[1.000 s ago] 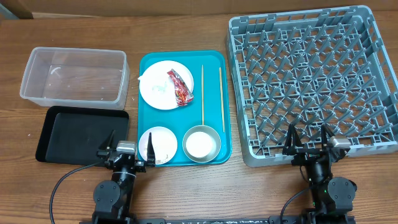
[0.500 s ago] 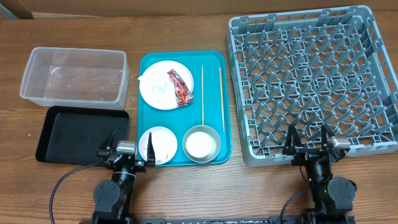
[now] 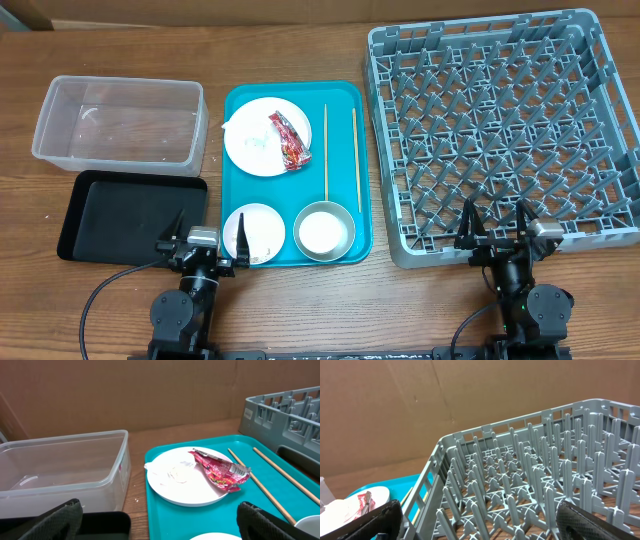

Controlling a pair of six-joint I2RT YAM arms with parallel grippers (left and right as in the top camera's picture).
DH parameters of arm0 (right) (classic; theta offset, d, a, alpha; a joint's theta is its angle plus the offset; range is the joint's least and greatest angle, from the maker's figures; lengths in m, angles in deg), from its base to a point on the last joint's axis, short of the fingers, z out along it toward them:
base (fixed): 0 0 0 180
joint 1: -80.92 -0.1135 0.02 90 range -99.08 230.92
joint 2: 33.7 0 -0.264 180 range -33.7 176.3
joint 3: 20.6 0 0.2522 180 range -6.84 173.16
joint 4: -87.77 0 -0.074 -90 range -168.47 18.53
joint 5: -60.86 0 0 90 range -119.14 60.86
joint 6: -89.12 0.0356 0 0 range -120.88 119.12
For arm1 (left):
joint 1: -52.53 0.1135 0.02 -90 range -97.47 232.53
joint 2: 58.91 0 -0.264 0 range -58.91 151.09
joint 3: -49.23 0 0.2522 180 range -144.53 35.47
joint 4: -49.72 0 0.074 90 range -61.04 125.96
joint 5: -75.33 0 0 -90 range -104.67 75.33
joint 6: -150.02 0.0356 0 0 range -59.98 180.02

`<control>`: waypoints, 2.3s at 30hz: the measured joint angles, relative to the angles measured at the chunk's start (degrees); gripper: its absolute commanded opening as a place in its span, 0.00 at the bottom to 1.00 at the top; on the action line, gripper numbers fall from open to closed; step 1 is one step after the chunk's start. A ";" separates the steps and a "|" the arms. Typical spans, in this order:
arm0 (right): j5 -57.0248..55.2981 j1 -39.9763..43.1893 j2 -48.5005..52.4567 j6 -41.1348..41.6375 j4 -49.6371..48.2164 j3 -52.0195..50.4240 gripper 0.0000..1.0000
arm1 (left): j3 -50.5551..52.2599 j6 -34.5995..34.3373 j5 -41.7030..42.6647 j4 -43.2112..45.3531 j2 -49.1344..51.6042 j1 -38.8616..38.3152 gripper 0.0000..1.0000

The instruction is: Sort waste into correct bins and load items into the dishwasher

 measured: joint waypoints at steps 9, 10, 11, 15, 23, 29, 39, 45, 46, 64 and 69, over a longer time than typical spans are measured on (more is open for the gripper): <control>0.02 0.02 0.00 0.00 -0.02 0.00 1.00 | 0.00 0.00 0.00 0.00 0.00 0.00 1.00; 0.02 0.00 0.00 0.00 -0.02 0.00 1.00 | 0.00 0.02 0.00 0.00 0.00 0.00 1.00; 0.02 0.02 0.00 0.00 -0.02 0.00 1.00 | 0.02 0.00 0.00 -0.02 0.00 0.00 1.00; 0.00 0.00 0.00 -0.02 -0.20 0.00 1.00 | 0.02 1.64 -0.94 0.92 0.00 0.00 1.00; 0.04 0.00 0.00 -0.02 0.00 0.00 1.00 | 0.02 7.96 -8.59 1.16 0.00 0.00 1.00; 1.11 0.02 0.00 3.61 -0.04 0.00 1.00 | 0.02 8.81 -9.35 1.20 0.00 0.00 1.00; 9.33 0.00 2.34 13.27 1.75 8.83 1.00 | -3.28 7.41 2.62 19.89 1.18 0.00 1.00; 10.78 0.02 19.52 14.56 20.85 37.75 1.00 | -25.73 5.57 10.19 4.66 20.39 0.00 1.00; 10.82 0.04 23.39 14.86 27.61 43.23 1.00 | -33.38 5.44 12.17 -3.10 25.68 0.00 1.00; 24.61 0.15 62.95 11.13 60.59 77.37 0.96 | -89.92 -2.69 30.01 -57.79 80.83 -1.68 0.82; 25.09 0.15 62.90 11.10 63.36 77.37 0.96 | -88.06 -5.66 23.30 -62.60 88.96 -14.34 0.54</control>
